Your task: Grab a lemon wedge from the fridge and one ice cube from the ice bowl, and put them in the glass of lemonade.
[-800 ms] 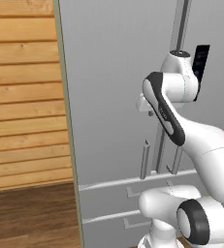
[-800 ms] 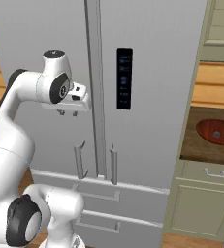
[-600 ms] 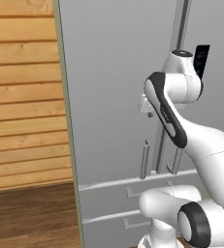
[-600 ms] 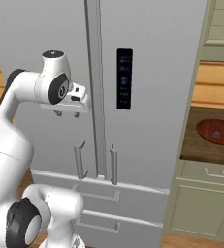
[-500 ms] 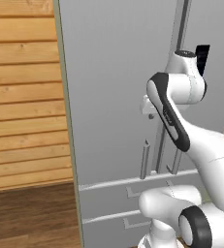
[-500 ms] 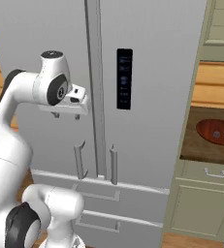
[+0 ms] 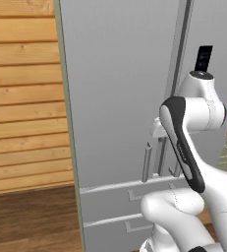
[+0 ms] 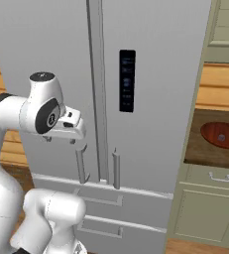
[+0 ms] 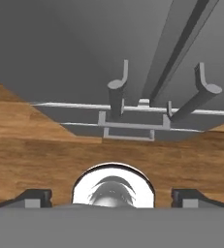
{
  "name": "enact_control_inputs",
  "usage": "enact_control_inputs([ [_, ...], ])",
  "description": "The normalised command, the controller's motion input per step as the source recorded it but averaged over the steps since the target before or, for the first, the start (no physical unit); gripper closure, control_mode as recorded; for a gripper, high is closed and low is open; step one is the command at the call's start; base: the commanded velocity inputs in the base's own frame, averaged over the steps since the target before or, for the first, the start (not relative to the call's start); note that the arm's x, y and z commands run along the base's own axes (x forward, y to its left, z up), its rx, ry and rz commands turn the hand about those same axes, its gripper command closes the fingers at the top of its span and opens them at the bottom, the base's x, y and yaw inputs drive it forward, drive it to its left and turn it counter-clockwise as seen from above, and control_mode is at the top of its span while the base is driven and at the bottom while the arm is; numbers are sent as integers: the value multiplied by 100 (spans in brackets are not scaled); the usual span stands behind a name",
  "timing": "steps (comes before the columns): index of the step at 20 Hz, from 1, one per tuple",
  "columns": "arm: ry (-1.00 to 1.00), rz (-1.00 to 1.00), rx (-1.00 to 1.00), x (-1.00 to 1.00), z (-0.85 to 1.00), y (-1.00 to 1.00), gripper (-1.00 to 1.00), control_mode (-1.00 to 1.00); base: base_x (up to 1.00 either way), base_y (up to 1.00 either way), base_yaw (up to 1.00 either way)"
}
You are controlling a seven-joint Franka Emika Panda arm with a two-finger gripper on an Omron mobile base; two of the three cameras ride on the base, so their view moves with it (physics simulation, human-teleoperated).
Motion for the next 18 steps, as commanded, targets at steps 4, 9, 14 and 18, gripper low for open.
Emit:
enact_control_inputs([
  [4,0,0,0,0,0,0,-100,100,0,-4,0],
  [9,0,0,0,0,0,0,-100,100,0,-93,-7],
  [14,0,0,0,0,0,0,-100,100,0,-100,-11],
  [18,0,0,0,0,0,0,-100,100,0,-100,-2],
])
